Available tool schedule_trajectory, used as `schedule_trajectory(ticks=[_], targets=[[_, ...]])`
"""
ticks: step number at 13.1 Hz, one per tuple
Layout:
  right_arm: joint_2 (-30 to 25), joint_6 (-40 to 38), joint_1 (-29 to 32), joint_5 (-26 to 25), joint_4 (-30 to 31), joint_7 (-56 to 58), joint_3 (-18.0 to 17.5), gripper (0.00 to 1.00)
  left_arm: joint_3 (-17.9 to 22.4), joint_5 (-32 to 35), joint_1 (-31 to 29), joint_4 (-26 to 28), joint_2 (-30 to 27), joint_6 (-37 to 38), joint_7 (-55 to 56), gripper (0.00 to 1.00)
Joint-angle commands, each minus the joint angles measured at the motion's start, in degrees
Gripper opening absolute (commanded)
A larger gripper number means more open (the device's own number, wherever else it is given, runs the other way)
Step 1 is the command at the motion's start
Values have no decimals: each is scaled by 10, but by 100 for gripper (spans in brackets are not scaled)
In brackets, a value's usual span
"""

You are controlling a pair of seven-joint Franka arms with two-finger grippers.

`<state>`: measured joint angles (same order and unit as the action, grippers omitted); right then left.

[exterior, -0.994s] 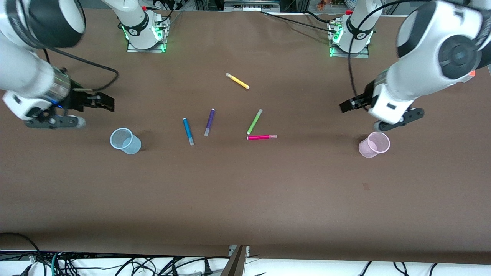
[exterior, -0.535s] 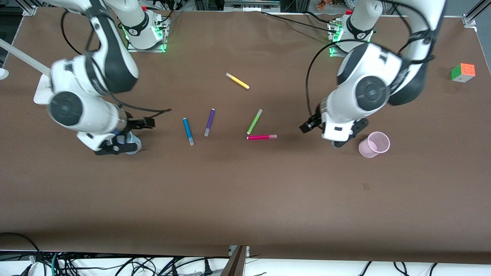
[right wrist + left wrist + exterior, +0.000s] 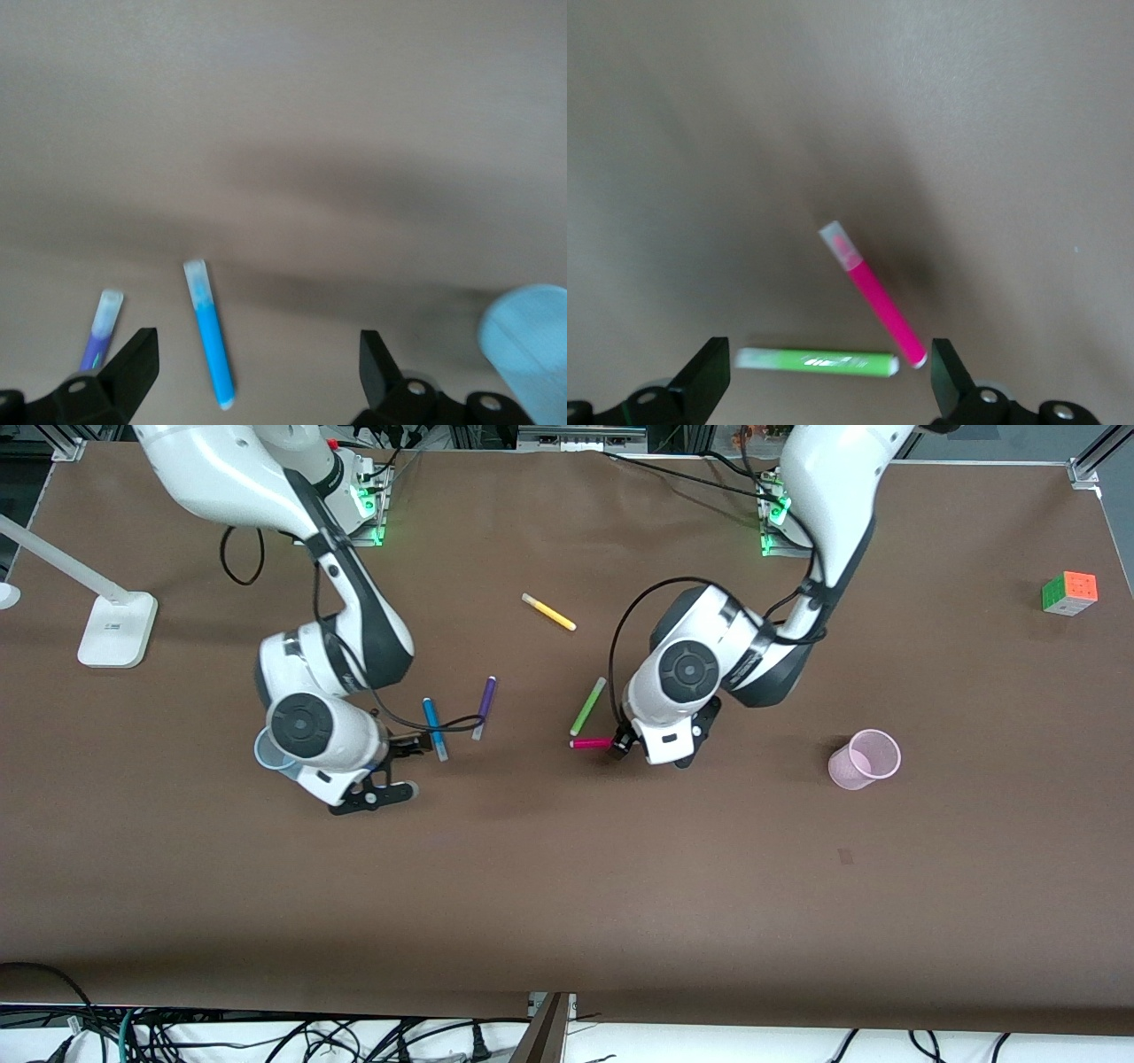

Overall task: Place pink and blue markers in matching cups
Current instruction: 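Reach the right gripper to the blue marker while the left gripper reaches the pink marker, then close the right gripper on the blue marker while the left gripper grasps pink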

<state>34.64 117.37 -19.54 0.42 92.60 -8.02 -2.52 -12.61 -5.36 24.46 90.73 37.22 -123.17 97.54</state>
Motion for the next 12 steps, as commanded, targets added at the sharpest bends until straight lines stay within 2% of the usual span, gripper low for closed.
schedule_trajectory(ticks=[1,4,9,10,11,12], targets=[[-4,67,-15,5,49,-6,3,100,8,31,22,-12,29,-39,101,100],[10,116,-27,5,69,-6,3,100,11,111,43,-13,60,-48,213,100],[32,168,-36,5,83,-6,3,100,15,112,38,-25,94,-100,235,100],[32,174,-37,5,88,-6,3,98,15,112,38,-26,97,-103,235,97],[32,175,-37,5,90,-6,2,91,15,115,39,-30,101,-103,235,76],[32,175,-37,5,93,-6,3,80,16,117,41,-32,101,-103,234,55]])
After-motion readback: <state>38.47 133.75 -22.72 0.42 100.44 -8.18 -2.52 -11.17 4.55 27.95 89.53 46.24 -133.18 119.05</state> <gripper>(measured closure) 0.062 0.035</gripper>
